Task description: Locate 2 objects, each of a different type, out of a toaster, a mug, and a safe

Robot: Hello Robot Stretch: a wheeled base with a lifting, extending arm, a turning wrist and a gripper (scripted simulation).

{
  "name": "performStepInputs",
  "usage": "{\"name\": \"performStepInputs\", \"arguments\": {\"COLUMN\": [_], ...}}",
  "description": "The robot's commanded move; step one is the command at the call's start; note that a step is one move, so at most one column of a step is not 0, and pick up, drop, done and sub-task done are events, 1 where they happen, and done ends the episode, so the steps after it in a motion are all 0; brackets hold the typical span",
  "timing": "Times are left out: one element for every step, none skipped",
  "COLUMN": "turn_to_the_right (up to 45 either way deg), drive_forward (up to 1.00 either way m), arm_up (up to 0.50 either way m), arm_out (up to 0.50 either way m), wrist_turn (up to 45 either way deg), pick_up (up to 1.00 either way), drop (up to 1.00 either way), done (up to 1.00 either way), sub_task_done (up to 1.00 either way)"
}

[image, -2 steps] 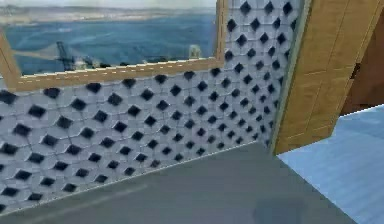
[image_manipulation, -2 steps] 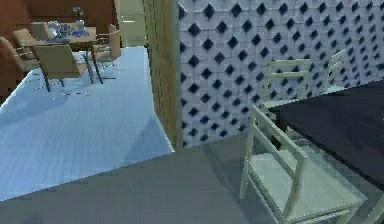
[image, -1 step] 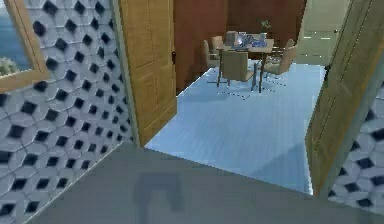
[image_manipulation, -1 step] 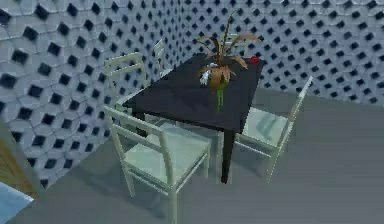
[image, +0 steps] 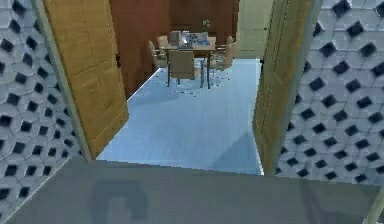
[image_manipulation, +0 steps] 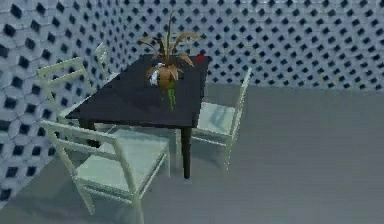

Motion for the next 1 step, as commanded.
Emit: {"name": "performStepInputs", "arguments": {"turn_to_the_right": [0.0], "drive_forward": [1.0], "arm_up": [0.0], "arm_out": [0.0], "wrist_turn": [0.0], "pick_up": [0.0], "drop": [0.0], "done": [0.0], "sub_task_done": [0.0]}}
